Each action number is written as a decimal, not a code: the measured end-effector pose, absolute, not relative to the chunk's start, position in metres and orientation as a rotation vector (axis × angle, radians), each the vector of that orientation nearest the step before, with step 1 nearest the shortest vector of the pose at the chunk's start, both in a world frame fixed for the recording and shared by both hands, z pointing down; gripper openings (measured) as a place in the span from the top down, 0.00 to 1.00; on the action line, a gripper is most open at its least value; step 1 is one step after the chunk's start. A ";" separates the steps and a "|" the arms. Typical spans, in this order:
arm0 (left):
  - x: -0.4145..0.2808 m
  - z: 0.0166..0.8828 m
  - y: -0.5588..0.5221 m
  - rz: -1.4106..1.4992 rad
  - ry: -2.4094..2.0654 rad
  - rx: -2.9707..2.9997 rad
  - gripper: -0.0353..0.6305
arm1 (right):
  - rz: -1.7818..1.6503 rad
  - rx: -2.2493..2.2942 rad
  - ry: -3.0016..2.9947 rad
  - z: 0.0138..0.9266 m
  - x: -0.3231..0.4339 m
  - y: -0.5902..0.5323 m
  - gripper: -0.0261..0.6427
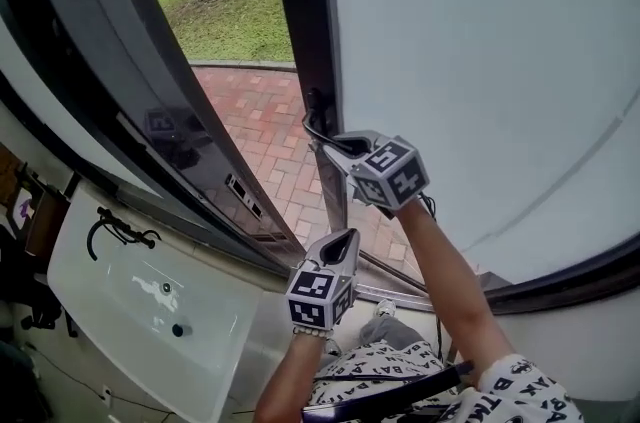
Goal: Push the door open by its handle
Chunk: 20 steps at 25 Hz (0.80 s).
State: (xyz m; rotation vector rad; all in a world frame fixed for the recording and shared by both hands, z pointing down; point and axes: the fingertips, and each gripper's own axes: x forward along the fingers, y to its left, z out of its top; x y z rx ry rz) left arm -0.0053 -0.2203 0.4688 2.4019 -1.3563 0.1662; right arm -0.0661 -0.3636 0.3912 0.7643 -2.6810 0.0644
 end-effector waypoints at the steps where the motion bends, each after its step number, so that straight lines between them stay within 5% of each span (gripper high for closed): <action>1: -0.002 0.468 -0.226 0.172 -1.360 2.397 0.96 | 0.072 0.776 -2.677 0.391 -0.062 -0.372 0.86; 20: 0.044 0.481 -0.323 0.221 -1.234 2.456 0.96 | 0.151 1.044 -2.601 0.401 0.022 -0.512 0.86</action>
